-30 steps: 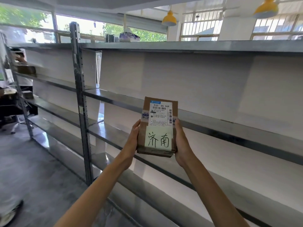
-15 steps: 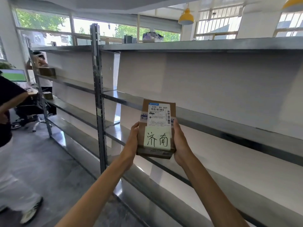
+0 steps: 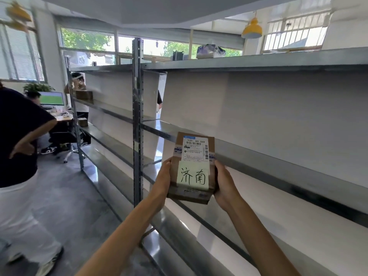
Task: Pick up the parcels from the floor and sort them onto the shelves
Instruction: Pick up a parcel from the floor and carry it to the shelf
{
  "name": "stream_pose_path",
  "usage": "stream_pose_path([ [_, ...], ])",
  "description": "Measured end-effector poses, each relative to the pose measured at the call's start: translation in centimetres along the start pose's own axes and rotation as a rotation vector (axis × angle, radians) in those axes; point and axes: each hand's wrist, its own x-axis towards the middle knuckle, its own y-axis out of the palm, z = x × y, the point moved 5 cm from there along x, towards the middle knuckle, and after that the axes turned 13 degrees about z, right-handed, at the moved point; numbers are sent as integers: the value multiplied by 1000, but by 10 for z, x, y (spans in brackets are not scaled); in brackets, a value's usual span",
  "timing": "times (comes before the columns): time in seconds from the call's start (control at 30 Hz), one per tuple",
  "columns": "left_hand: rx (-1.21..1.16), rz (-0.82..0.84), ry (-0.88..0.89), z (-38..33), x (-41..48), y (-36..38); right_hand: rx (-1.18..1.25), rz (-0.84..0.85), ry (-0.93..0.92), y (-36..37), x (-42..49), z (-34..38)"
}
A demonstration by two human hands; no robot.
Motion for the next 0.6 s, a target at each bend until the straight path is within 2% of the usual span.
stream_pose_path([
  [0.3, -36, -84, -14, 5, 70, -32, -19, 96, -9, -7, 76, -5],
  [0.6, -25, -137, -64, 11, 119, -75, -40, 110, 29, 6, 131, -20],
])
